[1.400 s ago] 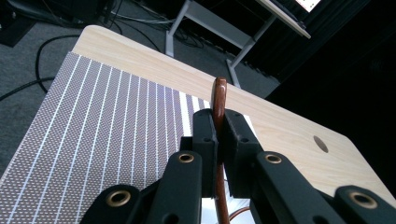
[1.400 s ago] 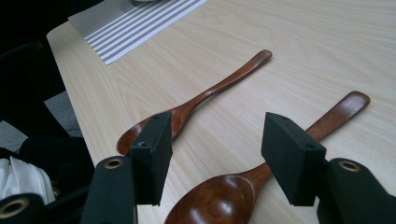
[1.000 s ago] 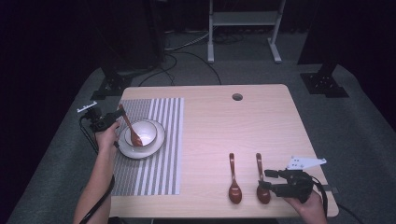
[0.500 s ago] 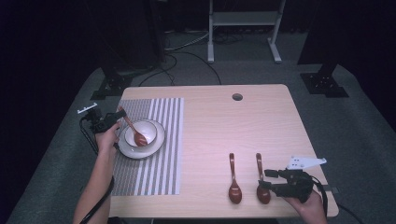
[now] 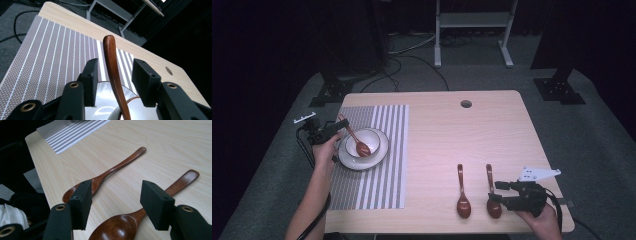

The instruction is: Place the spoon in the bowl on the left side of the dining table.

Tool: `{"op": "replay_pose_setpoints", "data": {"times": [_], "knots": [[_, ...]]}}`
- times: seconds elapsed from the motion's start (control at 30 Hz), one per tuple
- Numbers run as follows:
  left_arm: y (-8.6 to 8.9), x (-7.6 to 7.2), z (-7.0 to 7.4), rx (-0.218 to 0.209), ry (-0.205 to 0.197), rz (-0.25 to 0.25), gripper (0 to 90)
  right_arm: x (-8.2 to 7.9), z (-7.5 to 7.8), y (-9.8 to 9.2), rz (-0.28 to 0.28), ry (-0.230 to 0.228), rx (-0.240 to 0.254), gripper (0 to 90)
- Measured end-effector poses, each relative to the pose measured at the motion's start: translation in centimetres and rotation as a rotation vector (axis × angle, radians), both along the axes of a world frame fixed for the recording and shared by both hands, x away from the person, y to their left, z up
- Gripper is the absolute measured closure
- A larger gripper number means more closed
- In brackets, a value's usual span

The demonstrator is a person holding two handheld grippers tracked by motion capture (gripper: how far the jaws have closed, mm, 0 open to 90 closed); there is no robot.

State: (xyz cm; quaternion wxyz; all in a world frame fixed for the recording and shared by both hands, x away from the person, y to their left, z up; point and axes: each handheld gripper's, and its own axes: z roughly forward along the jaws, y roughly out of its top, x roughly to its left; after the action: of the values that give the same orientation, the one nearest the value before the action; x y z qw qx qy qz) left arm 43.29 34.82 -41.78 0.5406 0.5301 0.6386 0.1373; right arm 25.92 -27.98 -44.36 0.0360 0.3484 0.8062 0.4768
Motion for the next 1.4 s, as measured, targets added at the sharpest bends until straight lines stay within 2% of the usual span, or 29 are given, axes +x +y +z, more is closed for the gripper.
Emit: {"op": "replay_pose_setpoints", "data": {"times": [0.53,0.57,0.67,0.73,0.8,1.03,1.3,1.4], "knots": [[0.2,-1.6,0.2,0.035,0.017,-0.021,35.7,0.4,-0.3,-0.8,-0.040,0.003,0.008,34.6],[0.2,-1.7,0.3,0.043,0.016,-0.021,35.7,0.5,-0.3,-0.9,-0.044,-0.002,0.008,34.2],[0.0,-2.0,0.8,0.062,0.010,-0.022,28.2,0.4,-0.2,-1.1,-0.057,-0.004,0.011,32.8],[-0.4,-2.3,1.4,0.095,0.002,-0.047,25.4,0.4,-0.2,-1.2,-0.068,-0.003,0.012,31.2],[-0.6,-2.4,1.6,0.094,0.002,-0.053,21.8,0.5,-0.2,-1.3,-0.073,-0.002,0.011,30.4],[-1.6,-3.2,2.5,0.105,-0.017,-0.104,17.5,0.4,0.0,-1.4,-0.092,0.003,0.008,28.2],[-2.1,-3.8,2.8,0.126,-0.011,-0.128,10.5,0.2,0.0,-1.5,-0.101,0.003,-0.001,28.1],[-2.3,-4.0,2.9,0.119,-0.014,-0.130,10.1,0.3,-0.1,-1.6,-0.104,0.005,0.001,28.1]]}}
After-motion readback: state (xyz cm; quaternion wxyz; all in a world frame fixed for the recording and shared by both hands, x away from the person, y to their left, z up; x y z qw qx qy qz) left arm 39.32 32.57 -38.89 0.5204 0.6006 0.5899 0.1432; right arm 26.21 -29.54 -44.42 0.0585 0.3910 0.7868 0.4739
